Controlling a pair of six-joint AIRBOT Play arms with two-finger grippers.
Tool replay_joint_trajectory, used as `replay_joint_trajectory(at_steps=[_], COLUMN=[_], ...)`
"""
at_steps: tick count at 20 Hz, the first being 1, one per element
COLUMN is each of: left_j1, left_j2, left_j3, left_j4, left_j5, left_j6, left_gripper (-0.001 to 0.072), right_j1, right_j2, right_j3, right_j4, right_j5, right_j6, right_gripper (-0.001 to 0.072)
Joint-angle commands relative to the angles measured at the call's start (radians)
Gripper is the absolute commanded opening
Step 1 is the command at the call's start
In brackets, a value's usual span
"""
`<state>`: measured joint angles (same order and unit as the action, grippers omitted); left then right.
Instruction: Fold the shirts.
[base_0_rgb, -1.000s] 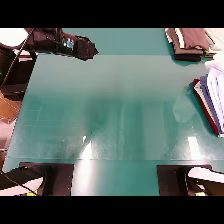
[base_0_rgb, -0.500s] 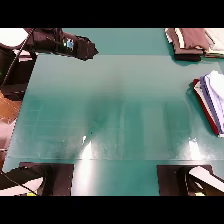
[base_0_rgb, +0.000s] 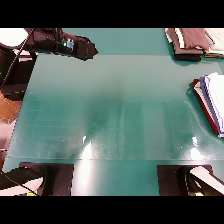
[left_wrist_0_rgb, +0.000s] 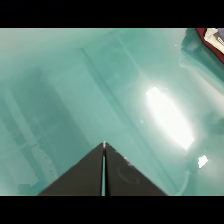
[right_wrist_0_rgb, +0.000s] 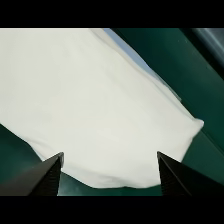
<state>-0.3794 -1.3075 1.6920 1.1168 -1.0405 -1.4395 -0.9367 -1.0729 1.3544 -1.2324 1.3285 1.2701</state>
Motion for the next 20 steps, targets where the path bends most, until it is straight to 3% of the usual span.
replay_joint_trajectory(at_steps=[1,3,10,11,12,14,15,20], left_j1=[0.000,0.000,0.000,0.000,0.000,0.000,0.000,0.000], left_j2=[0.000,0.000,0.000,0.000,0.000,0.000,0.000,0.000], left_j3=[0.000,0.000,0.000,0.000,0.000,0.000,0.000,0.000], left_j4=[-0.002,-0.001,0.004,0.003,0.004,0.003,0.003,0.003], left_j5=[0.000,0.010,0.013,0.013,0.013,0.013,0.013,0.014], left_j6=[0.000,0.000,0.000,0.000,0.000,0.000,0.000,0.000], left_gripper=[0.0026,0.0025,0.0025,0.0025,0.0025,0.0025,0.0025,0.0025], right_j1=[0.103,0.243,0.791,0.850,0.898,0.972,0.996,1.018], right_j2=[0.003,0.003,-0.003,-0.002,-0.002,-0.002,-0.002,-0.002], right_j3=[0.107,0.151,0.175,0.175,0.175,0.175,0.175,0.175], right_j4=[0.221,0.298,0.288,0.288,0.288,0.288,0.288,0.289], right_j5=[-0.011,-0.016,-0.114,-0.137,-0.157,-0.182,-0.185,-0.183], right_j6=[0.013,0.013,0.012,0.012,0.012,0.012,0.011,0.011], right_gripper=[0.0669,0.0669,0.0614,0.0553,0.0438,0.0132,0.0018,0.0017])
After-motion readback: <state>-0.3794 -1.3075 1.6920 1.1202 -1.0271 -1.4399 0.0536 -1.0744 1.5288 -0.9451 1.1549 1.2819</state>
